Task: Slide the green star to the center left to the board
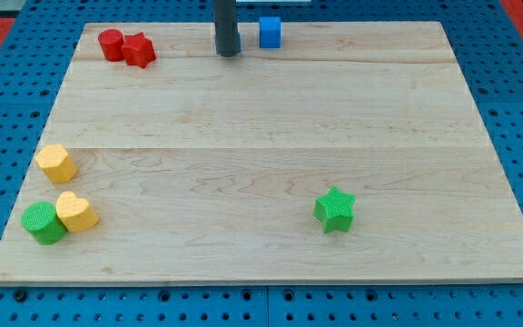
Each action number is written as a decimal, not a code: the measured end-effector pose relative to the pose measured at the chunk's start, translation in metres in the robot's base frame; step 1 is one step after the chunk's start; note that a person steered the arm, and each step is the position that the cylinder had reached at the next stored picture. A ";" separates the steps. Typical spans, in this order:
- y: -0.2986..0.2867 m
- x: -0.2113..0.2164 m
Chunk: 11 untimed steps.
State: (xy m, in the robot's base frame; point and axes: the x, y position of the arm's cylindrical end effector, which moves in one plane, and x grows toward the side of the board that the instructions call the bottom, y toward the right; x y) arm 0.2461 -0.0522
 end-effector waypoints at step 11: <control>0.030 0.314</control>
State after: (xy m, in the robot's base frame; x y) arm 0.5602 -0.0218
